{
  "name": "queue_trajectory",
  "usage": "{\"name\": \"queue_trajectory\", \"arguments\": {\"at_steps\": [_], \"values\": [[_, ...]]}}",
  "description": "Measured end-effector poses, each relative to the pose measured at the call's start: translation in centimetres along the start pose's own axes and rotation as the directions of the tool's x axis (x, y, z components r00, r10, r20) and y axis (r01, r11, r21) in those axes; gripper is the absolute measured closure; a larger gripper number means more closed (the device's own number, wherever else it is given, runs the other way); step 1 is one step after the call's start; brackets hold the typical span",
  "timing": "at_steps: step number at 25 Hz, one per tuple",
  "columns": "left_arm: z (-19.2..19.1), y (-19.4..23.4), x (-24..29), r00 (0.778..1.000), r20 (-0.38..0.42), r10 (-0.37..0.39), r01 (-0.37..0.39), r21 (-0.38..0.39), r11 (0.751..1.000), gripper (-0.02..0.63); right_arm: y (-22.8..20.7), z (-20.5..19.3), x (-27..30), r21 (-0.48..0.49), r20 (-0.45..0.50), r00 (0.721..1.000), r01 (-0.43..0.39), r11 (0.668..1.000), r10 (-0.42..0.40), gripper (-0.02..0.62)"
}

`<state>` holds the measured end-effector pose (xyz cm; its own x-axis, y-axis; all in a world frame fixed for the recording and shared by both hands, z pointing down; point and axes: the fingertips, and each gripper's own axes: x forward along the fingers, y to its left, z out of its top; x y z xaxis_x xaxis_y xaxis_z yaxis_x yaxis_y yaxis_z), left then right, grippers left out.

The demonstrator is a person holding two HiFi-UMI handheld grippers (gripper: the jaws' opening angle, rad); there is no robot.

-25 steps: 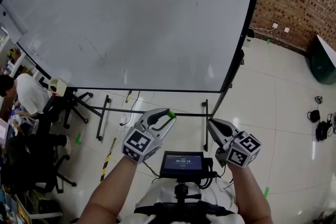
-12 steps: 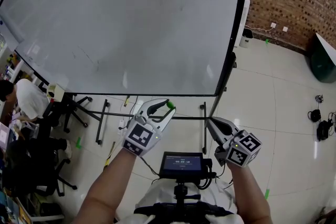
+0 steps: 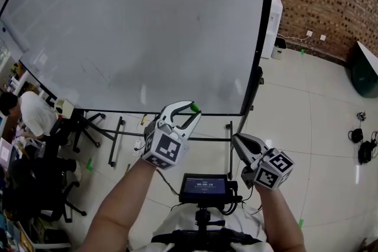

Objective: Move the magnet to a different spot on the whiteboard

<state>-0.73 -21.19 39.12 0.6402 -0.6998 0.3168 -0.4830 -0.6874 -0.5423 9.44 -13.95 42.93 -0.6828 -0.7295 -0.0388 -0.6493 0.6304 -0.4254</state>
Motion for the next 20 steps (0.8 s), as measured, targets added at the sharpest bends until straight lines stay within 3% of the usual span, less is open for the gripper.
{"name": "queue_trajectory", "arguments": {"at_steps": [4, 11, 16, 20], "values": [[1.1, 0.5, 1.0, 0.999, 0.001, 0.048, -0.047, 0.179, 0.983, 0.468, -0.8, 0.4, 0.0, -0.005, -0.004, 1.000, -0.003, 1.000, 0.003, 0.563], [1.9, 1.8, 3.5, 0.988, 0.005, 0.153, -0.145, 0.344, 0.928, 0.467, -2.4, 0.8, 0.1, -0.001, -0.020, 1.000, -0.011, 1.000, 0.011, 0.563], [2.8, 2.9, 5.0, 0.974, 0.014, 0.226, -0.212, 0.406, 0.889, 0.466, -3.5, 1.1, 0.3, -0.002, -0.025, 1.000, -0.014, 1.000, 0.014, 0.563], [2.9, 4.4, 6.3, 0.965, 0.012, 0.262, -0.245, 0.392, 0.887, 0.466, -4.0, 1.4, 0.8, 0.001, -0.024, 1.000, -0.020, 1.000, 0.020, 0.563]]}}
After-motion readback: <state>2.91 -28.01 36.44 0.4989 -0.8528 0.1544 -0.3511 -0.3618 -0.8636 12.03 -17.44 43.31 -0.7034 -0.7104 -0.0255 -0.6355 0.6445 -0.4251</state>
